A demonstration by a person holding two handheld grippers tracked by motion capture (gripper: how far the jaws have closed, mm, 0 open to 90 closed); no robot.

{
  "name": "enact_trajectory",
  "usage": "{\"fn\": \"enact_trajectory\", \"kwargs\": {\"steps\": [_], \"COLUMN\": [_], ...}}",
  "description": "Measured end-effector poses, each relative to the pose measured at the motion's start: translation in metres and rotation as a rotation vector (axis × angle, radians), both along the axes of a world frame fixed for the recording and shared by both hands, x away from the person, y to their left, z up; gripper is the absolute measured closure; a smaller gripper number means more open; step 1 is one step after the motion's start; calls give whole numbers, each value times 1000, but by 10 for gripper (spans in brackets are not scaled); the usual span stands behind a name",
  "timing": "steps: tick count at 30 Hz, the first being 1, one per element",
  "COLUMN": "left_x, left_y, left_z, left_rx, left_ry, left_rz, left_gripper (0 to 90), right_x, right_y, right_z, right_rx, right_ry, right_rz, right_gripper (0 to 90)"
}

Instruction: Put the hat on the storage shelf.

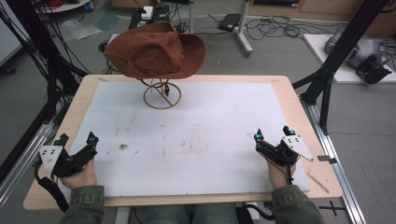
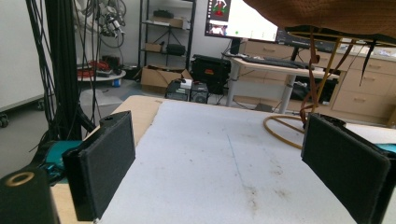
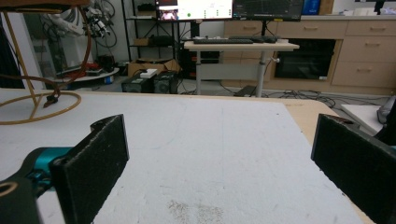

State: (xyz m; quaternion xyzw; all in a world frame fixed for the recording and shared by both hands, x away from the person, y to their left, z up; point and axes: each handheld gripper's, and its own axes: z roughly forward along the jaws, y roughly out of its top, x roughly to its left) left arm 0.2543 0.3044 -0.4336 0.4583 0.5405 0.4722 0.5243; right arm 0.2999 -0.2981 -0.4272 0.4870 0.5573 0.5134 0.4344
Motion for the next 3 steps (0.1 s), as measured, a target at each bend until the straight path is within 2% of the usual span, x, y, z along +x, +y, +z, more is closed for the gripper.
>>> {"fn": "enact_trajectory", "kwargs": {"steps": [3], "left_x": [0], "left_y": [0], "left_z": [0], "left_rx": [0], "left_ry": [1], "left_rz": [0], "left_gripper": [101], "right_x": [1], "right_y": [0], "right_z": [-1], "right_rx": [0], "right_ry": [1], "right_rz": [2], "right_gripper": [36]}}
